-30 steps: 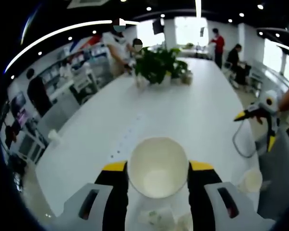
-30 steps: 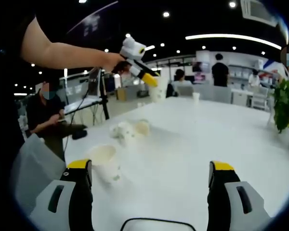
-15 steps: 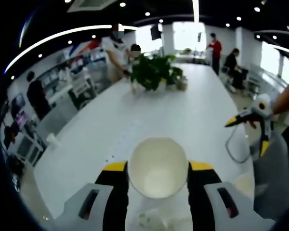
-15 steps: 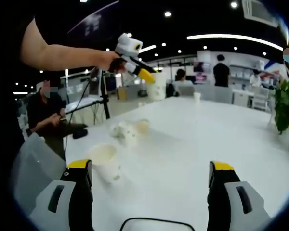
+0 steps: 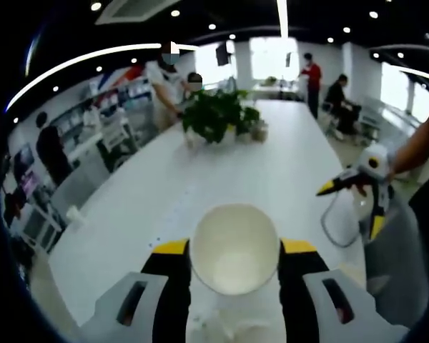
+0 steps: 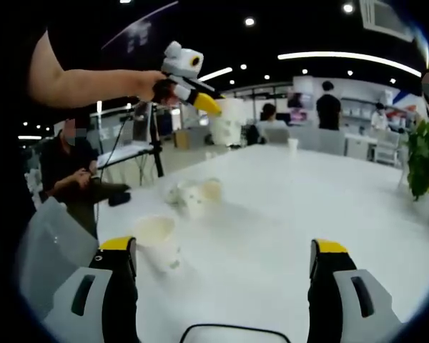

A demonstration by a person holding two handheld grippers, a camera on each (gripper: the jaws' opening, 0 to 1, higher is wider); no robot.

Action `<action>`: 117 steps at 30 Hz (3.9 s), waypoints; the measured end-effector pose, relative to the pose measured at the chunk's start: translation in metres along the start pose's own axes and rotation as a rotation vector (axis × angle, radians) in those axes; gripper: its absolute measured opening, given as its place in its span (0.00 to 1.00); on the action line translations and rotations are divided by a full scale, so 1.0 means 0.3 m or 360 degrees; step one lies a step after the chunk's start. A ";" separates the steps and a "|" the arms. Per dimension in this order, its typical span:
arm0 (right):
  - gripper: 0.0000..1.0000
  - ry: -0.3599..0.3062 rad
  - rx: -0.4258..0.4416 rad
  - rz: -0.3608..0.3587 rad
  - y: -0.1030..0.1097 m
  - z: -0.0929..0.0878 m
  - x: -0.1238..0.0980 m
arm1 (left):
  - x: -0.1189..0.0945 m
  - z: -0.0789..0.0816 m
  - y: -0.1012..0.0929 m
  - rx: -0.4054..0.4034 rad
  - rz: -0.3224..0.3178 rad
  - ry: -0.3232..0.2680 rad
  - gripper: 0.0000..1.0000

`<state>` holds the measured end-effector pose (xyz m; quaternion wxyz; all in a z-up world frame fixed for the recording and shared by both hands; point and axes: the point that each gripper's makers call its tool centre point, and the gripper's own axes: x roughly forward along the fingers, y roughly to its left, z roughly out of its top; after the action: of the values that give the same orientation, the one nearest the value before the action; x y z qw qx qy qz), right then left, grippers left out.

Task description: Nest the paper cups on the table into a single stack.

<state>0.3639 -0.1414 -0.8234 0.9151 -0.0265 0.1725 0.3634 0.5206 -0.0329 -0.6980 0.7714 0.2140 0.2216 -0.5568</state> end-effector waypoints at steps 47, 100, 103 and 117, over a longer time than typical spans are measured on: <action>1.00 -0.0001 -0.0013 -0.0008 0.016 -0.020 -0.010 | -0.083 -0.003 -0.305 0.0030 -0.0062 -0.0026 0.45; 1.00 0.0006 0.0019 0.0006 0.016 -0.046 0.003 | -0.124 -0.055 -0.528 -0.0045 -0.0041 -0.0076 0.44; 1.00 0.0007 0.0020 0.0005 0.012 -0.047 0.005 | -0.123 -0.060 -0.528 -0.0048 -0.0041 -0.0068 0.44; 1.00 0.0010 0.0023 0.0010 0.016 -0.054 0.009 | -0.079 -0.117 -0.556 -0.0033 -0.0032 -0.0085 0.44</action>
<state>0.3577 -0.1390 -0.8393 0.9136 -0.0204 0.1781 0.3650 0.3513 -0.0425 -0.7266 0.7736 0.1889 0.2087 -0.5677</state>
